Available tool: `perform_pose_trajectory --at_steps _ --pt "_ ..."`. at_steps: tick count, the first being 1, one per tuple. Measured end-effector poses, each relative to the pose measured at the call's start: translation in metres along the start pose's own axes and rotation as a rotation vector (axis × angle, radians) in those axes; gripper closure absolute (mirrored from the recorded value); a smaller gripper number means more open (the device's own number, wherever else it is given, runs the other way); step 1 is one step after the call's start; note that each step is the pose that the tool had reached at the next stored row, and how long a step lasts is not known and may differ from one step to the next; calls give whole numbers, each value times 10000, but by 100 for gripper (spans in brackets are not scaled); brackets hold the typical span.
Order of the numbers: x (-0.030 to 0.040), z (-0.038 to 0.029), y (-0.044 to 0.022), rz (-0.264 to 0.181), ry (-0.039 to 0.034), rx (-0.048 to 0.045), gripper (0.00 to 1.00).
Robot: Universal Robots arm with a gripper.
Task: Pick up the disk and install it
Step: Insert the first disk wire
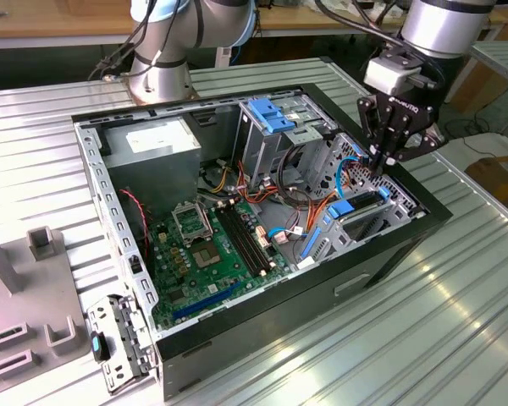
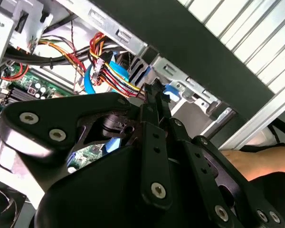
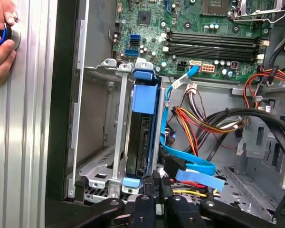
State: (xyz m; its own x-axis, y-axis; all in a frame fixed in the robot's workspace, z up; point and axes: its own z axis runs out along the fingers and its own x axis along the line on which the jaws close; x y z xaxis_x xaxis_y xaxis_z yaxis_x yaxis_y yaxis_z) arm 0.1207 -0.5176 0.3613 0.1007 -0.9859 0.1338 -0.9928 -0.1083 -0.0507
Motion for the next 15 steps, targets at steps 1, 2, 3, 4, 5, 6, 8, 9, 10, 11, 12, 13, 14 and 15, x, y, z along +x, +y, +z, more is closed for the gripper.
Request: perform_pose_trajectory --at_steps 1,2,3,4,5,6,8,9,10,11,12,13,14,15 --pt "-3 4 27 13 0 -2 84" --pt "-5 8 38 33 -1 -4 84" --pt "-6 12 41 98 4 -13 84" --pt "-8 26 43 317 16 -43 84" --pt "-8 40 44 426 21 -57 84" --pt "-6 56 45 502 25 -68 84" --pt "52 81 57 552 28 -75 84" --pt "82 85 71 555 30 -62 84" --pt "93 87 78 557 29 -49 84" --pt "97 88 82 560 31 -36 84" --pt "98 91 87 573 33 -22 84" --pt "98 93 88 611 36 -25 84" --pt "97 95 93 650 37 -29 84" --pt "97 96 98 662 37 -31 84"
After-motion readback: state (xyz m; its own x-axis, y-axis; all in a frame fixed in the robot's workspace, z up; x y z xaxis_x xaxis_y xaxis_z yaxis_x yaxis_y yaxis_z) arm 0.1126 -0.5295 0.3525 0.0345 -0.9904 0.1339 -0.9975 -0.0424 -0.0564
